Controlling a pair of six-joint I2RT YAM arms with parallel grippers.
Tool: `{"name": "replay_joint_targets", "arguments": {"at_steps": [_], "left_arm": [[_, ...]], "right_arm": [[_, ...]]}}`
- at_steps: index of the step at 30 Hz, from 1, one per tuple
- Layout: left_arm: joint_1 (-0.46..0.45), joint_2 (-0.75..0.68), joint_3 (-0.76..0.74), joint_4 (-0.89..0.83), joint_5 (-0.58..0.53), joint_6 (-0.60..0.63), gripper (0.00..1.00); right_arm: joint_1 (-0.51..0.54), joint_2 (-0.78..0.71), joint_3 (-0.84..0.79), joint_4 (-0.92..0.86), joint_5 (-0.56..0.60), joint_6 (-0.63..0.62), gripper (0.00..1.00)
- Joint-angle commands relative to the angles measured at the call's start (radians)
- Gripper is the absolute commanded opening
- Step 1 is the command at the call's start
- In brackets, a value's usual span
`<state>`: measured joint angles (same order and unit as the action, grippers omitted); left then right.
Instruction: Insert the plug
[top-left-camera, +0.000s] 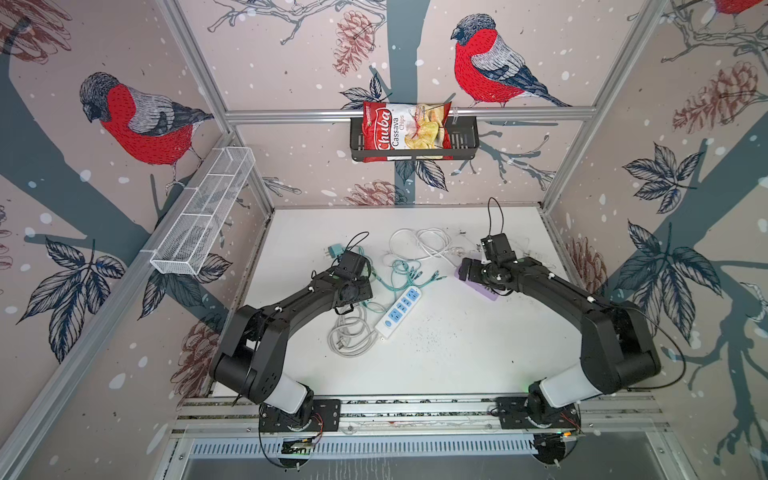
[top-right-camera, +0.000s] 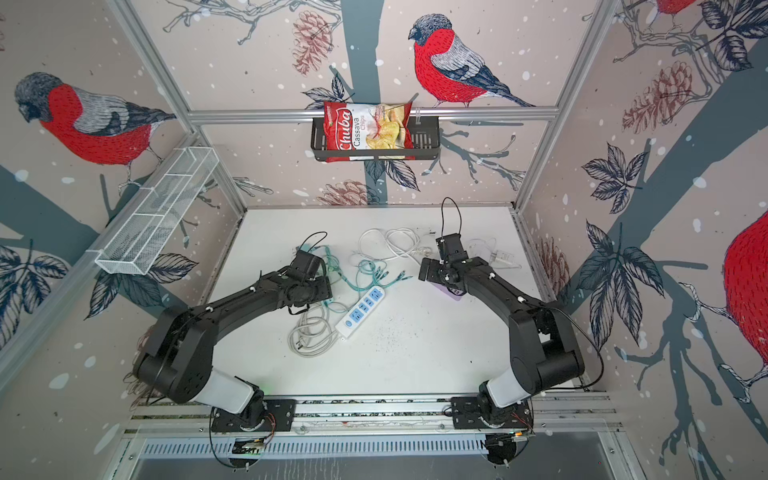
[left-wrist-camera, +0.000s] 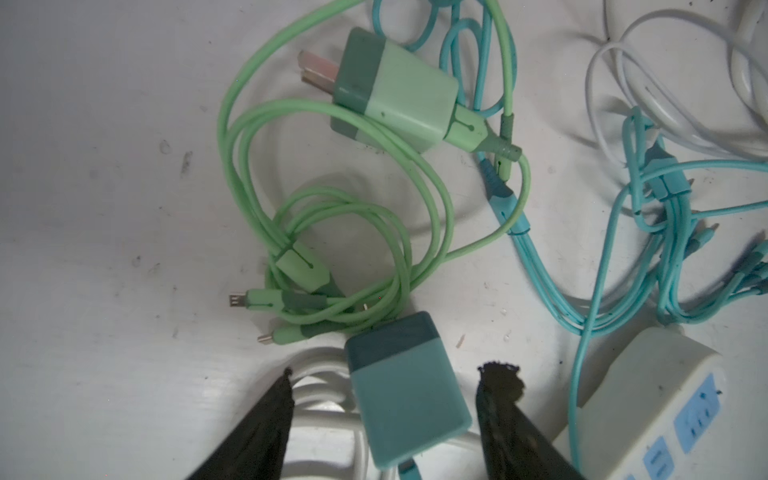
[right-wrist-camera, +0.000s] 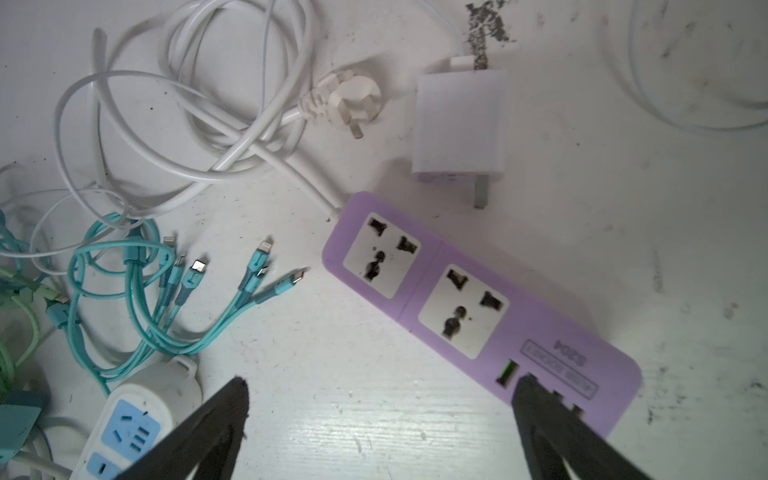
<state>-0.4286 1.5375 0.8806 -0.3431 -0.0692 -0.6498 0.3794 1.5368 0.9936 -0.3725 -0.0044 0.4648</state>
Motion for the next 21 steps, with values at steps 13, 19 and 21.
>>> {"name": "replay_joint_targets", "arguments": {"at_steps": [13, 19, 21], "left_arm": [[0.008, 0.089, 0.031, 0.050, 0.069, -0.016, 0.69], [0.009, 0.090, 0.007, 0.066, 0.081, -0.029, 0.69], [0.008, 0.096, 0.005, 0.070, 0.083, -0.031, 0.68]], "right_arm": [[0.021, 0.045, 0.011, -0.001, 0.036, -0.025, 1.00], [0.044, 0.069, 0.030, 0.011, -0.022, -0.039, 1.00], [0.075, 0.090, 0.055, 0.006, -0.040, -0.036, 1.00]]}}
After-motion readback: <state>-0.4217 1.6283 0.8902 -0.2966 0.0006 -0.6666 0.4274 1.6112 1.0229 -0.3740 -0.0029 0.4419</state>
